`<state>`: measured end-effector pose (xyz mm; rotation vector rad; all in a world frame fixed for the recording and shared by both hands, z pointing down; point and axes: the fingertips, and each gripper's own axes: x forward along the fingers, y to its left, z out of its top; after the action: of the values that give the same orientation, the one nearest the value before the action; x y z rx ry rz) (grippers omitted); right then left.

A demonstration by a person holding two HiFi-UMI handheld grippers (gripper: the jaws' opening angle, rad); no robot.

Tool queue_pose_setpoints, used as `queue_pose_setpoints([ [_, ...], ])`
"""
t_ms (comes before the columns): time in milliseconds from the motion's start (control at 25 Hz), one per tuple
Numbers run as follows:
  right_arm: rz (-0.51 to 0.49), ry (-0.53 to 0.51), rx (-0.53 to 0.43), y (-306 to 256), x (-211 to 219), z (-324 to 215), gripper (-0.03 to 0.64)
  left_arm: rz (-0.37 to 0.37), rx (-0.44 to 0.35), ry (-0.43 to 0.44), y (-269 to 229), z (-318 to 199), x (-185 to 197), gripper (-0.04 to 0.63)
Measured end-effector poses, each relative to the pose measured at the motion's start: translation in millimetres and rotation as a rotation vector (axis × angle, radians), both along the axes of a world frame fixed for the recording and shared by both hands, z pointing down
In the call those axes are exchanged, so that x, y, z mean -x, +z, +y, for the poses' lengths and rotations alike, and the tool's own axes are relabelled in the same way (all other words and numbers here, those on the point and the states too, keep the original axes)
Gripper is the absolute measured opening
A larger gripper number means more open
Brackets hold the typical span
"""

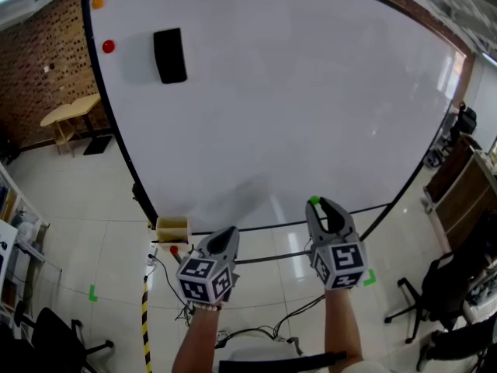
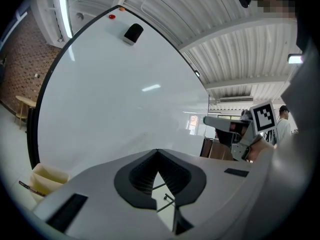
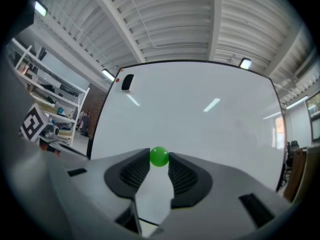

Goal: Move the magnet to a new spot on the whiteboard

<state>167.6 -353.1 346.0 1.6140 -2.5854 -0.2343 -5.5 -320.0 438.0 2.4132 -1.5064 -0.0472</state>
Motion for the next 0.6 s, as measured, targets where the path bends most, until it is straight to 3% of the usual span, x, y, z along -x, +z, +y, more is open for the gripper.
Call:
queue_pose_setpoints([
  [160,0.089,-0.046,-0.063,-30,40,-23,0.135,0.001,0.004,-0.01,3,-1,9,-0.009],
  [360,0.131,-0.092,-0.156,-69,85,-47,0.137,-0.013,0.006,-0.029,3,-3,24,-0.009],
  [600,0.228,-0.092,-0.221,-88,128,-73,0.137,-0.007,0.007,-0.053,2,-7,45,-0.009],
])
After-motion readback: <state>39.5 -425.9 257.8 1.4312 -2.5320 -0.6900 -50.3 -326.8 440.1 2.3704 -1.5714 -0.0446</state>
